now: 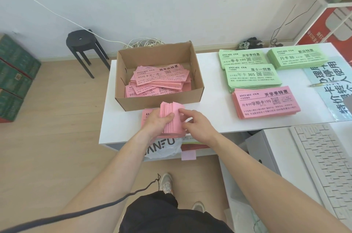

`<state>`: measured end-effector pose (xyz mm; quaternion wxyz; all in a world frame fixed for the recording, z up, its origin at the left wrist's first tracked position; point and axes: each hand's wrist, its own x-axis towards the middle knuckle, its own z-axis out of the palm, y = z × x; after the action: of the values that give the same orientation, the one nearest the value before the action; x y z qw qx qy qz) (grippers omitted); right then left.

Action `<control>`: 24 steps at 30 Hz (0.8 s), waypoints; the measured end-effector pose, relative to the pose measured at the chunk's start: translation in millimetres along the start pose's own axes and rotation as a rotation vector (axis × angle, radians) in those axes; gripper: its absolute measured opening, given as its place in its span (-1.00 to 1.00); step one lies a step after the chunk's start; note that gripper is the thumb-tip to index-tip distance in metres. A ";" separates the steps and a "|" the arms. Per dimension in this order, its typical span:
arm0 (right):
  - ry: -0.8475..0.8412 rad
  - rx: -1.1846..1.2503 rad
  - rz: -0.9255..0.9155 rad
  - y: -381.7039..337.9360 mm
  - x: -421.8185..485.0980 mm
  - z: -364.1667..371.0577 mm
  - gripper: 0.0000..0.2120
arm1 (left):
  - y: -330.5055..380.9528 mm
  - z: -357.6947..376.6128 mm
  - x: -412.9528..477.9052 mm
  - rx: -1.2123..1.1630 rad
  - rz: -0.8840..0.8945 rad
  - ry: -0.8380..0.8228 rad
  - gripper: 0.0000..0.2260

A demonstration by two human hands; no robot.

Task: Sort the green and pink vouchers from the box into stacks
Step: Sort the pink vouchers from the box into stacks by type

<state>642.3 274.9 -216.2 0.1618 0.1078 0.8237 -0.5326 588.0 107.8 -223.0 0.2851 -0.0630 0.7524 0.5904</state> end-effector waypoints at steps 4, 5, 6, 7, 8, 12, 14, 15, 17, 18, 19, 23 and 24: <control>0.104 -0.037 0.043 9.5 3.0 -14.9 -0.65 | -1.8 1.6 3.2 -0.001 -0.010 0.002 -0.86; 0.148 -0.028 0.084 14.4 4.7 -20.2 -0.67 | -1.7 2.0 4.3 -0.002 -0.017 -0.002 -0.89; 0.186 -0.004 0.143 19.7 6.2 -25.6 -0.69 | -1.8 2.0 5.5 -0.004 -0.026 -0.008 -0.90; 0.218 0.035 0.204 24.8 7.6 -30.9 -0.70 | -1.9 2.0 7.3 -0.011 -0.036 -0.012 -0.90; 0.243 0.074 0.262 28.8 7.9 -35.9 -0.71 | -1.8 2.1 8.8 -0.020 -0.046 -0.014 -0.90; 0.272 0.186 0.378 42.8 7.5 -47.7 -0.65 | 2.4 6.3 12.4 -0.063 -0.078 -0.028 -0.89; 0.265 0.249 0.398 47.1 7.8 -49.5 -0.61 | 4.1 7.5 14.5 -0.058 -0.090 -0.020 -0.90; 0.266 0.279 0.402 48.5 8.3 -50.2 -0.59 | 5.1 7.6 15.1 -0.059 -0.093 -0.024 -0.90; 0.269 0.309 0.408 49.8 8.5 -52.4 -0.57 | 6.0 7.0 16.7 -0.066 -0.100 -0.046 -0.91; 0.266 0.316 0.409 50.2 8.4 -52.8 -0.56 | 6.2 6.4 16.9 -0.068 -0.099 -0.061 -0.91; 0.261 0.321 0.410 51.4 8.4 -52.8 -0.56 | 6.2 6.2 16.9 -0.067 -0.094 -0.074 -0.91; 0.229 0.286 0.409 53.7 6.2 -53.1 -0.53 | 5.0 7.5 18.8 -0.031 -0.085 -0.073 -0.90; 0.224 0.282 0.413 53.8 5.2 -53.3 -0.53 | 4.4 7.9 19.4 -0.024 -0.087 -0.069 -0.89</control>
<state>648.2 345.5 -243.2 0.1583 0.3534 0.7146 -0.5825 572.8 121.1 -230.1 0.3354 -0.0784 0.7316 0.5883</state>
